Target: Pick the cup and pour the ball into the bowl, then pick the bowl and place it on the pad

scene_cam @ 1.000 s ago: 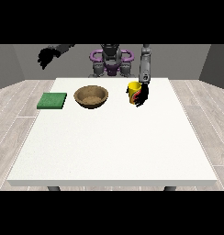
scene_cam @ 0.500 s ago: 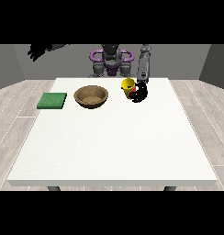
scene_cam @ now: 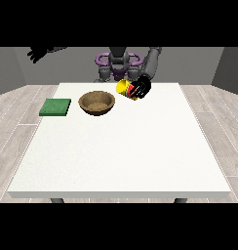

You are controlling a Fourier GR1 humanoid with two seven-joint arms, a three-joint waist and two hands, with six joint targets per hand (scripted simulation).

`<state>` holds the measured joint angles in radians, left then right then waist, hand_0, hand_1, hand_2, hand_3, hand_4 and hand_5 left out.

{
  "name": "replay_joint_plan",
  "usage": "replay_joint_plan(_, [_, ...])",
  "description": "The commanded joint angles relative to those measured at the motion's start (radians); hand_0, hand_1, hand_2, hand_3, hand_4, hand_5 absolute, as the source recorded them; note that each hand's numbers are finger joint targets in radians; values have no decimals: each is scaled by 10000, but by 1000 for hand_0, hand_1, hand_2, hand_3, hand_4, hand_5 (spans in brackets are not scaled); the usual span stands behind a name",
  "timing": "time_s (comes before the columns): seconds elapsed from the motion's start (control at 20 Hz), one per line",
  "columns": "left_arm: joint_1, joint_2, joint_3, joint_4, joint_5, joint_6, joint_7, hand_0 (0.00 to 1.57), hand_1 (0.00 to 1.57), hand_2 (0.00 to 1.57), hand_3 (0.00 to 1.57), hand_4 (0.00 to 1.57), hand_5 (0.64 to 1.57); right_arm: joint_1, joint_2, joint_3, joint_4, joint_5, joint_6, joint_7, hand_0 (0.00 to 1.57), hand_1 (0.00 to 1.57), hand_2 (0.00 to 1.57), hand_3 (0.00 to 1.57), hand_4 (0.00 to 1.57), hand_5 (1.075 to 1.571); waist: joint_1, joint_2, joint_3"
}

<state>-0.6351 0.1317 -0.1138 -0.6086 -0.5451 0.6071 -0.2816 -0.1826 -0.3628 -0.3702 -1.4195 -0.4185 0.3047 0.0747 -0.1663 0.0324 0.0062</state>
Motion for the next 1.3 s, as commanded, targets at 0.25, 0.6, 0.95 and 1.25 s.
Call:
replay_joint_plan(0.25, [-1484, -1277, -2731, 1153, -3969, 403, 4775, 1347, 1347, 1571, 1571, 1444, 1540, 169, -434, -464, 1964, -32, 729, -552, 0, 0, 0, 0, 688, 1560, 643, -1006, -38])
replay_joint_plan(0.6, [-3060, -1309, -4231, 1148, -5396, -1543, 7575, 1327, 1327, 1571, 1571, 1407, 1554, -487, -471, -161, 2557, 77, 907, -407, 0, 0, 0, 154, 699, 1559, 170, -1127, -47])
replay_joint_plan(0.95, [-4246, -1316, -5813, 1046, -7031, -3757, 9248, 1396, 1396, 1571, 1571, 1038, 1571, -769, -47, 125, 3033, 672, 518, -1058, 0, 0, 0, 265, 691, 1554, 104, -1171, -43])
replay_joint_plan(1.25, [-3830, -1317, -6792, -277, -7342, -5475, 9099, 254, 254, 1235, 1557, 1077, 1570, -1135, -442, -174, 3686, 415, 835, -1106, 0, 0, 0, 324, 690, 1553, 229, -984, -53])
